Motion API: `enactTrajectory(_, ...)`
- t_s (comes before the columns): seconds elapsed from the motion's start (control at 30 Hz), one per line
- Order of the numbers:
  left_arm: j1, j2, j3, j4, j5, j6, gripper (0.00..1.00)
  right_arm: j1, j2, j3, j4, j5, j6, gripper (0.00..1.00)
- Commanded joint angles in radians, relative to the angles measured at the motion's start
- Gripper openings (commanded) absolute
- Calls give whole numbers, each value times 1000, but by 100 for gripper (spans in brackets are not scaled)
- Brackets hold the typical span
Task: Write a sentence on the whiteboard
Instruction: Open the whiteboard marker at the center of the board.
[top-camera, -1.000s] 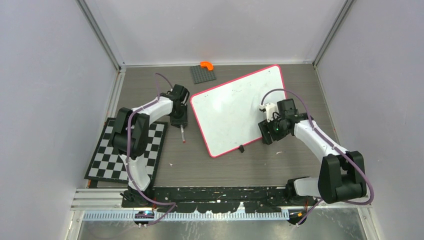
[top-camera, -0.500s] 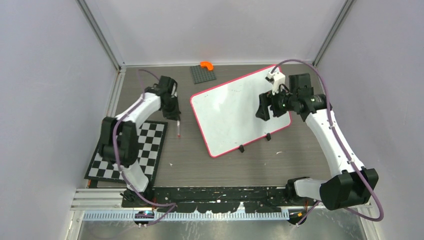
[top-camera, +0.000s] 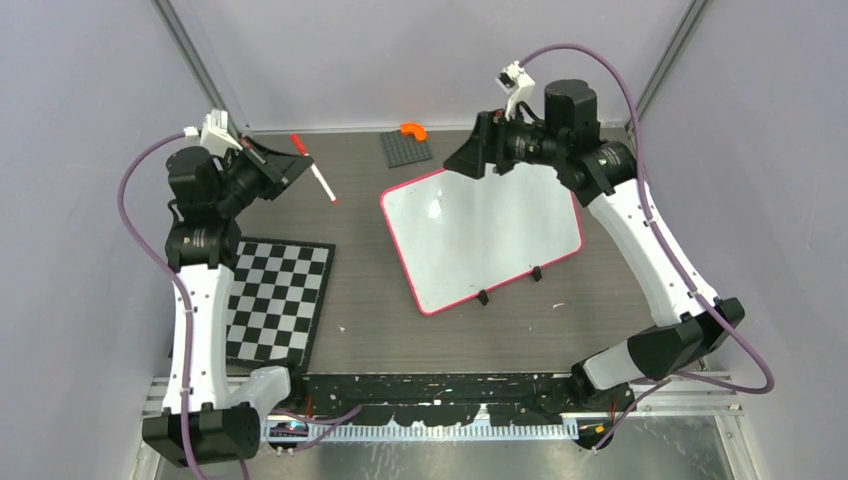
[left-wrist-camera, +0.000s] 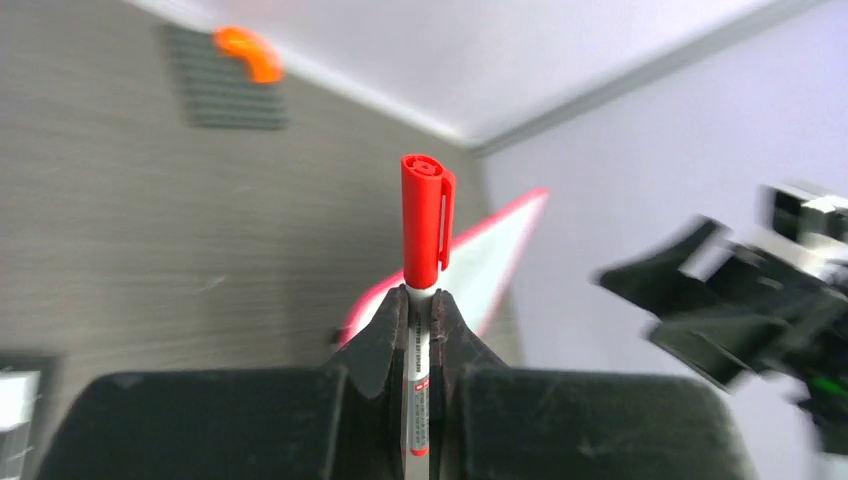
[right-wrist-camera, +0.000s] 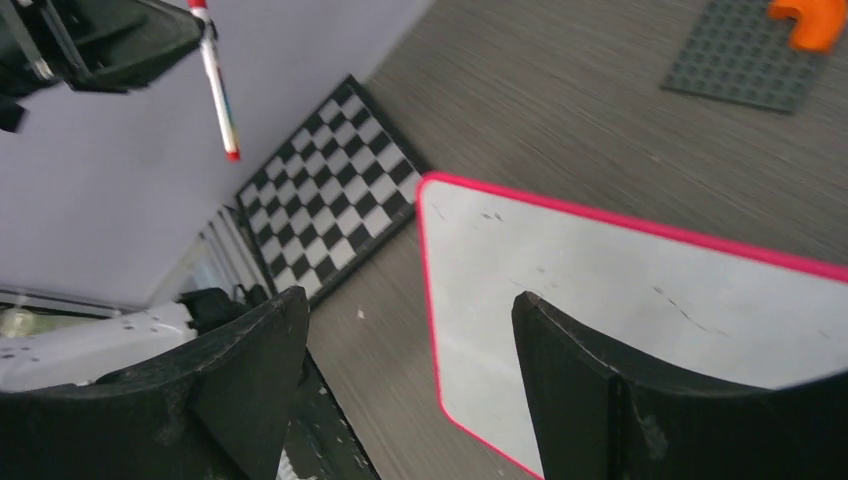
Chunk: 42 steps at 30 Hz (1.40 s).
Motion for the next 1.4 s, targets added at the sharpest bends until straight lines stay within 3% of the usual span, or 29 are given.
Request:
enactTrajectory(0.0,-7,-26,-104,422,258,-386,0,98,63,91,181,-78,221,79)
enactTrajectory(0.23,-80,-55,-195,785,243,-613,0,273,175,187,274,-110,318,78)
enactTrajectory(0.43,-111,-64,-236,870,205,-676,0,388,263,277,271,-120,299,75)
enactTrajectory(0.6,-126,-69,-247,892,207,-687,0,411,300,318,257,-87,293,64)
enactTrajectory(0.67,-146,-73,-254,892,209,-680,0,411,301,319,256,-85,294,54)
enactTrajectory(0.77,-152,-78,-272,892,211,-674,0,411,296,312,257,-78,293,21)
enactTrajectory(0.87,-154,-82,-286,892,217,-664,0,410,279,298,238,-62,269,1)
enactTrajectory(0.9,-155,-83,-287,884,223,-656,0,410,273,292,228,-58,257,0)
enactTrajectory(0.93,-154,-83,-282,857,232,-636,3,408,266,285,221,-63,243,0)
enactTrajectory(1.07,-154,-73,-226,734,327,-476,55,394,211,230,176,-104,177,0)
enactTrajectory(1.13,-154,-51,-169,645,403,-363,72,376,175,186,130,-104,111,0)
enactTrajectory(1.27,-153,-26,-76,394,508,-99,85,327,78,83,56,-159,41,0)
enactTrajectory(1.37,-154,-7,-41,320,604,52,92,294,11,26,-65,-221,-64,0)
